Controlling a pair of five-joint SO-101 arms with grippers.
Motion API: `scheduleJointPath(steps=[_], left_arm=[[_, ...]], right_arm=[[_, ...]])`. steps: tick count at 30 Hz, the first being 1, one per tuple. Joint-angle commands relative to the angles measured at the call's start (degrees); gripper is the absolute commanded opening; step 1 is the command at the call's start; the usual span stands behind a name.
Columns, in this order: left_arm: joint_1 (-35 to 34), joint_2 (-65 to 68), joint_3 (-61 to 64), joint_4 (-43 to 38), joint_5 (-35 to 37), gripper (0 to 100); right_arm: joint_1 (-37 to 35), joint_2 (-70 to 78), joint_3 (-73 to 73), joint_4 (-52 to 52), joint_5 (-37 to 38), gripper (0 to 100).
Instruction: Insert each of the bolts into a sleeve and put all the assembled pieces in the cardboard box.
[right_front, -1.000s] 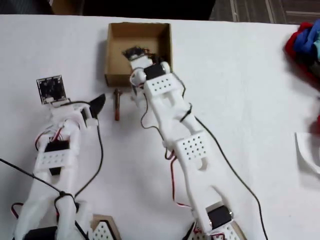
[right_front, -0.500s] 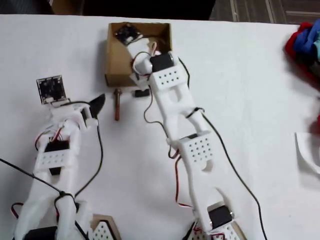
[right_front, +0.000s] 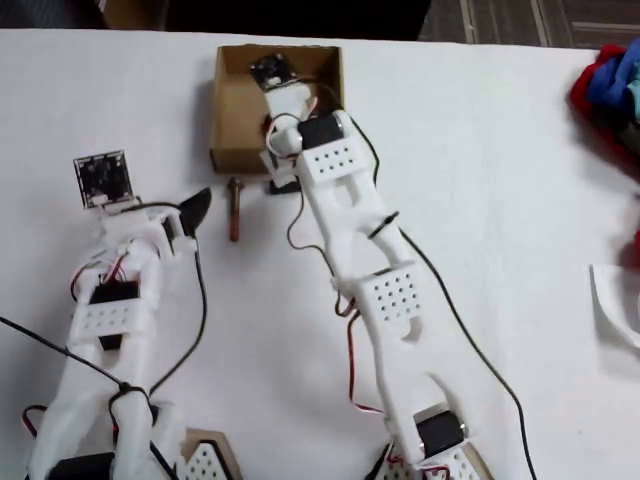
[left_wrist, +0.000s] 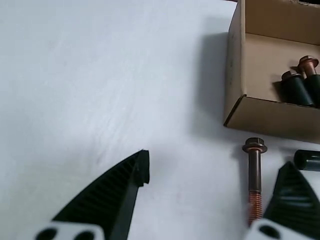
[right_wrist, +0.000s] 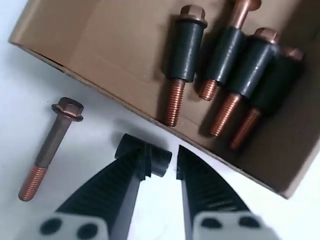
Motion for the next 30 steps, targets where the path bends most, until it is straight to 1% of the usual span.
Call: scheduleJointPath(steps=[1,16,22,26,30], left_arm=[[-0.3,-1.6,-0.1,-1.4,-0.8,40],[-0.3,-1.6,-0.1,-1.2,-0.8,40],[-0.3,-1.6,-0.1,-1.2,-0.8,40],[-0.3,-1.6,-0.1,-1.1,-0.8,40],[-0.3,-1.6,-0.1,-1.1,-0.8,40]], right_arm=[[0.5,-0.2,-0.4,-1.5,-0.4,8.7],[-0.3,4.9,-1.1,-2.0,-0.4,8.7],[-0.6,4.7,-1.1,-6.7,-0.5,8.7],[-1.5,4.8,-0.8,-6.7,-4.9,8.7],[-1.5,4.9,-0.5,-4.6,-5.8,8.7]])
